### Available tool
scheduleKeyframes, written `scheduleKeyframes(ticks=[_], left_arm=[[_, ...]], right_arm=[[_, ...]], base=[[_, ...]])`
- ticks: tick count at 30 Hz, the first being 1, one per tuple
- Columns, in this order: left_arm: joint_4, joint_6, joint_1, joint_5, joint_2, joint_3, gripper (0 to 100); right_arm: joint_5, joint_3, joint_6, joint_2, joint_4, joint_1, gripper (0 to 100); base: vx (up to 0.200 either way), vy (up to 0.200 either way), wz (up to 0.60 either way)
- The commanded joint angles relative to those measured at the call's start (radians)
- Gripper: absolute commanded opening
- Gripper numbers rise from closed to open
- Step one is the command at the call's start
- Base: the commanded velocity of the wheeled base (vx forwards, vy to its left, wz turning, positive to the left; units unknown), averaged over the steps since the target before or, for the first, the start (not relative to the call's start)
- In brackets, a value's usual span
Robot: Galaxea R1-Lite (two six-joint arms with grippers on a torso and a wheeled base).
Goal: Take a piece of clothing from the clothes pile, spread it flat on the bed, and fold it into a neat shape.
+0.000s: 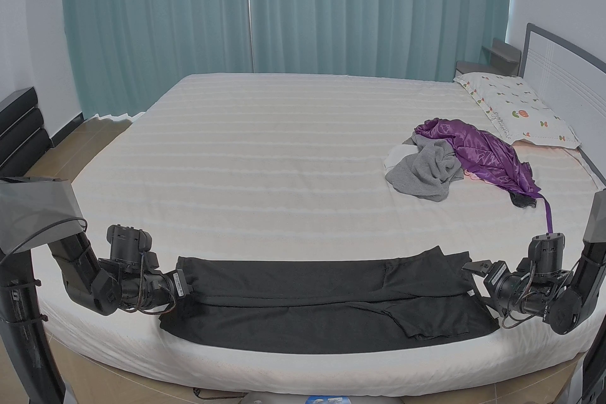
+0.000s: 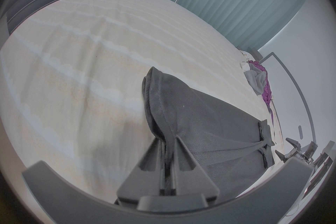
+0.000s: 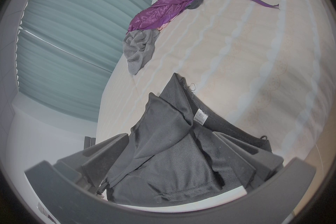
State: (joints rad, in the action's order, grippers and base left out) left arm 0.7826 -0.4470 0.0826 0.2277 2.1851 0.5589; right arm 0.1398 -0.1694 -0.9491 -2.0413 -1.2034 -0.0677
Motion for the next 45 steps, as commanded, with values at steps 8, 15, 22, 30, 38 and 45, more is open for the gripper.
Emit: scheduleKeyframes(ticks=[8, 15, 22, 30, 38, 45], left_arm=[[0.0, -0.013, 0.0, -0.001, -0.027, -0.001, 0], [0.0, -0.05, 0.0, -0.002, -0.024, 0.015, 0], [0.001, -0.134, 0.0, -0.004, -0.028, 0.055, 0], [0.001, -0.177, 0.003, -0.008, -0.031, 0.082, 0], [0.0, -0.205, 0.04, -0.016, -0.091, 0.067, 0], [-0.011, -0.226, 0.083, -0.045, -0.143, 0.07, 0]], right_arm=[[0.006, -0.001, 0.001, 0.015, -0.001, 0.011, 100], [0.004, 0.001, 0.0, 0.016, -0.001, 0.011, 100], [0.004, -0.001, 0.0, 0.016, -0.002, 0.011, 100], [0.004, 0.002, 0.001, 0.013, -0.022, 0.008, 100], [0.004, 0.019, 0.003, 0.013, -0.048, 0.002, 100], [0.004, 0.021, 0.003, 0.015, -0.048, 0.0, 100]], base=[[0.0, 0.0, 0.0], [-0.114, 0.0, 0.0], [-0.029, 0.0, 0.0], [0.0, 0.0, 0.0], [0.0, -0.175, 0.0], [0.0, -0.2, 0.0]])
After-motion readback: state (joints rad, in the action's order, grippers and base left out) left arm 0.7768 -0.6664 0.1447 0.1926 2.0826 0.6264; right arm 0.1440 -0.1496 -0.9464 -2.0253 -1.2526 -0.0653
